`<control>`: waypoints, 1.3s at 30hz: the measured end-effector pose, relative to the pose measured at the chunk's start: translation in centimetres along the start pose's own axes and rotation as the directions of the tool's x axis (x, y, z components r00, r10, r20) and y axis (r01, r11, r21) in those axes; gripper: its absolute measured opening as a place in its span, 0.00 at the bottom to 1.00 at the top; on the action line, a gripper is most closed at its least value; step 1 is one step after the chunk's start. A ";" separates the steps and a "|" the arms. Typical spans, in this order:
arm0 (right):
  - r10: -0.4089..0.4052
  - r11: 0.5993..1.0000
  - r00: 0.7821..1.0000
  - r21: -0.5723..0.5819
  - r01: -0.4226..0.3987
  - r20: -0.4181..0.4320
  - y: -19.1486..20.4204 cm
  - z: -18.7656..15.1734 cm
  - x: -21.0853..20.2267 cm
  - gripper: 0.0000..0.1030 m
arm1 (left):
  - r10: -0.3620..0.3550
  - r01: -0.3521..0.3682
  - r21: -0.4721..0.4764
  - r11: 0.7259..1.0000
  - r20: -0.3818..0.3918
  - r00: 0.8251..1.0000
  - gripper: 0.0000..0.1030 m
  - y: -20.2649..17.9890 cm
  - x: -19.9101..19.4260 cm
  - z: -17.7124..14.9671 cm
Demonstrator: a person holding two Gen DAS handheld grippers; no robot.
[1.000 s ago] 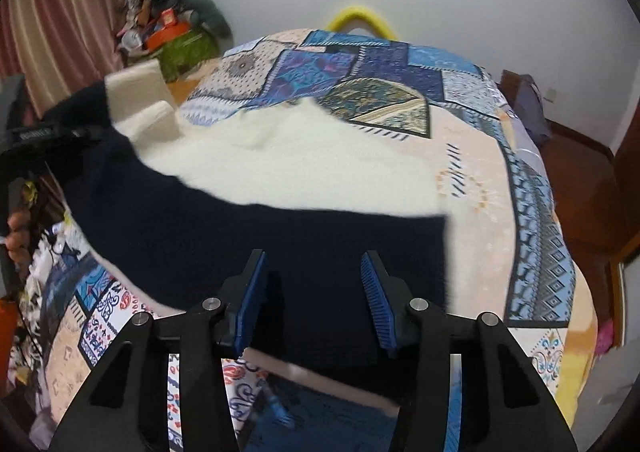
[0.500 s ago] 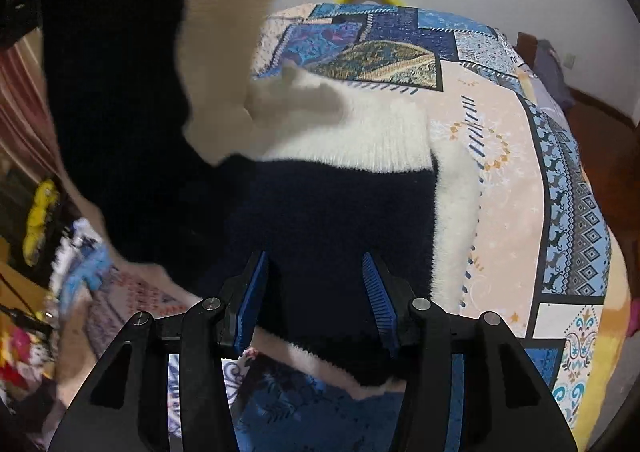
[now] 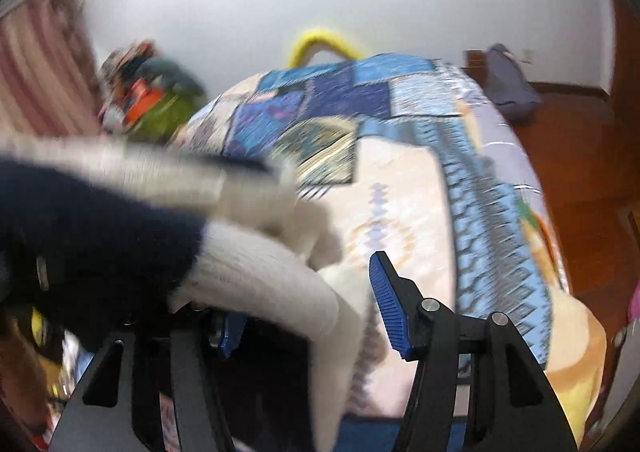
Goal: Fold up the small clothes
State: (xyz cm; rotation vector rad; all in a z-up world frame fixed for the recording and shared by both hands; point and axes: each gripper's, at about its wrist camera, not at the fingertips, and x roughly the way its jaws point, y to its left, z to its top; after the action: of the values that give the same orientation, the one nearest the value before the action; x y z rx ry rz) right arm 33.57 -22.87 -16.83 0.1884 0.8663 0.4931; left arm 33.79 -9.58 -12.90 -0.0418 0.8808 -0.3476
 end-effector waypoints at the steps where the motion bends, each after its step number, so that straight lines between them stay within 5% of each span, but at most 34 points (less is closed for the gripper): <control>1: 0.001 1.000 1.000 0.022 -0.002 0.013 -0.6 0.2 -0.2 0.52 | 0.000 0.000 0.008 1.000 -0.008 1.000 0.26 0.0 0.6 -0.1; 10: -0.139 0.990 0.990 0.010 0.138 0.010 -3.9 0.1 -2.9 0.52 | -0.009 0.015 0.053 0.998 -0.107 0.994 0.47 -2.5 3.5 -3.9; 12: -0.134 0.991 0.991 0.005 0.134 -0.002 -4.3 -0.3 -4.4 0.52 | -0.007 0.016 0.085 0.996 -0.106 0.994 0.58 -3.3 2.8 -4.4; 18: -0.104 0.993 0.995 -0.056 0.103 -0.003 -2.7 -0.7 -7.3 0.52 | -0.078 0.083 0.070 0.994 -0.077 0.994 0.69 -3.4 -2.0 -4.7; 27: 0.000 0.983 0.999 -0.185 0.008 0.042 3.8 0.1 -8.6 0.57 | 0.032 -0.033 0.023 0.999 0.053 0.998 0.79 2.4 -8.9 -5.0; 32: -0.013 0.965 1.000 -0.261 0.015 0.009 6.5 -0.6 -6.2 0.57 | 0.181 -0.181 0.006 0.983 -0.007 0.983 0.79 6.8 -6.1 -5.9; 39: -0.058 0.980 0.990 -0.198 0.031 -0.132 3.9 -4.5 -2.7 0.56 | 0.091 -0.100 -0.075 0.992 -0.116 0.989 0.80 9.6 -2.1 -9.5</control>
State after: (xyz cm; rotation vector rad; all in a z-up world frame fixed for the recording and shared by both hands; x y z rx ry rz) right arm 27.29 -20.96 -16.50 -0.0457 0.9478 0.5502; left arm 27.99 1.12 -19.06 -0.0544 1.0048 -0.2263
